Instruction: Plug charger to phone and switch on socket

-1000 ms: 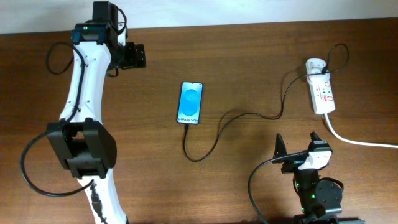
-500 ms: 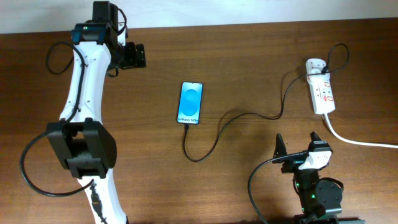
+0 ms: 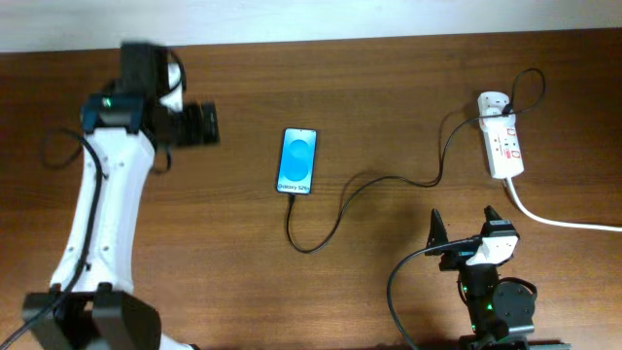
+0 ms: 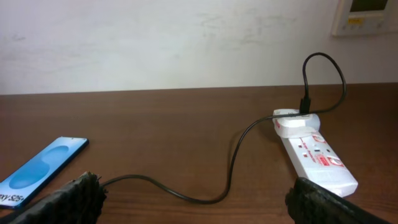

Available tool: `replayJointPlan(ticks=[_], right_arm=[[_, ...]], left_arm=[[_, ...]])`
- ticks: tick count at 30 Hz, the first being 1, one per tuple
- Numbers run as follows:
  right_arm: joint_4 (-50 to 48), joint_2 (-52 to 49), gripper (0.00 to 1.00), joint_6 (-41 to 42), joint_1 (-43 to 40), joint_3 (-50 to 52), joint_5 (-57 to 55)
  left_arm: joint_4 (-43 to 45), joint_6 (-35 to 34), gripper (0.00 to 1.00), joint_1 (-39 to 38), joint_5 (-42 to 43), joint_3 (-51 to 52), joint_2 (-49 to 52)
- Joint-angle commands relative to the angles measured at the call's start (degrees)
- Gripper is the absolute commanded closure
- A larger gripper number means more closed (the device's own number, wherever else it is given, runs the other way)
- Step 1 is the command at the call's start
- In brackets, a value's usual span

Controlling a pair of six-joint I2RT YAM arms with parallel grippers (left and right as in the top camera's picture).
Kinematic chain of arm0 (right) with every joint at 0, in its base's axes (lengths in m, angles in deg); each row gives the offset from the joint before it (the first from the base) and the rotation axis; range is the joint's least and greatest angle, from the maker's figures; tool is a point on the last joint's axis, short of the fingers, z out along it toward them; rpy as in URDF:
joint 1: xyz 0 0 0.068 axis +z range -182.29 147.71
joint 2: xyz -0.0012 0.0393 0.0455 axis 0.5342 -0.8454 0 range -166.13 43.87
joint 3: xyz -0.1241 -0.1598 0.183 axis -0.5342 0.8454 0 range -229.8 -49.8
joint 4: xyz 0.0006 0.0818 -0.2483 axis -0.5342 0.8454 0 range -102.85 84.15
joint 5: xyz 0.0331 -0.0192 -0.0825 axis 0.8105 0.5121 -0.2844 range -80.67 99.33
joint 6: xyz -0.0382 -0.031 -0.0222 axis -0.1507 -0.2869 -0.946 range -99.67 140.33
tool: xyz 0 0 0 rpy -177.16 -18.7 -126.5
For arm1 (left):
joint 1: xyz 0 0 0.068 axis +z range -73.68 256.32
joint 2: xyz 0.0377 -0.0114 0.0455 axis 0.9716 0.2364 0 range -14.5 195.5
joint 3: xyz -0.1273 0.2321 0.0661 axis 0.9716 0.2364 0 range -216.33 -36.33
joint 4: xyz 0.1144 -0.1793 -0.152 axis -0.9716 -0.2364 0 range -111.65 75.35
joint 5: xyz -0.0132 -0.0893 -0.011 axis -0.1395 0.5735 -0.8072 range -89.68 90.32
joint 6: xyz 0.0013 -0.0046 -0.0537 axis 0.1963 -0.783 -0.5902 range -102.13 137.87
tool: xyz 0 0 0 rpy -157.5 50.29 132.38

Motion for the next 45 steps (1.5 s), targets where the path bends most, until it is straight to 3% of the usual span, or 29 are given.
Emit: replayJointPlan(ticks=[1, 6, 10, 12, 18, 22, 28, 38, 45], right_arm=[[0.4, 0.5, 0.02, -0.4, 0.5, 0.3, 0.3], [0.4, 0.5, 0.02, -0.4, 0.5, 0.3, 0.3], [0.4, 0.5, 0.02, -0.4, 0.5, 0.3, 0.3], [0.4, 0.5, 0.02, -0.4, 0.5, 0.3, 0.3], [0.4, 0.3, 0.02, -0.4, 0.5, 0.3, 0.3], [0.4, 0.3, 0.02, -0.4, 0.5, 0.3, 0.3], [0.4, 0.3, 0.02, -0.4, 0.5, 0.3, 0.3], [0.4, 0.3, 0.02, -0.4, 0.5, 0.3, 0.3], [0.4, 0.3, 0.02, -0.4, 0.5, 0.3, 0.3]], left_arm=[[-1.1, -0.5, 0.01, 0.1, -0.6, 11.4, -6.5], [2.0, -0.5, 0.01, 0.1, 3.8, 22.3, -21.2], [6.8, 0.9, 0.01, 0.1, 4.8, 33.6, -41.5], [6.8, 4.7, 0.01, 0.1, 4.9, 35.5, -46.0], [9.4, 5.1, 0.01, 0.2, 5.0, 43.7, -59.8], [19.3, 5.1, 0.01, 0.2, 7.0, 52.4, -70.2], [41.4, 5.0, 0.01, 0.2, 7.9, 68.8, -78.7], [65.0, 5.1, 0.01, 1.4, 7.3, 87.6, -94.7], [72.7, 4.8, 0.01, 1.4, 0.2, 92.3, -96.5]])
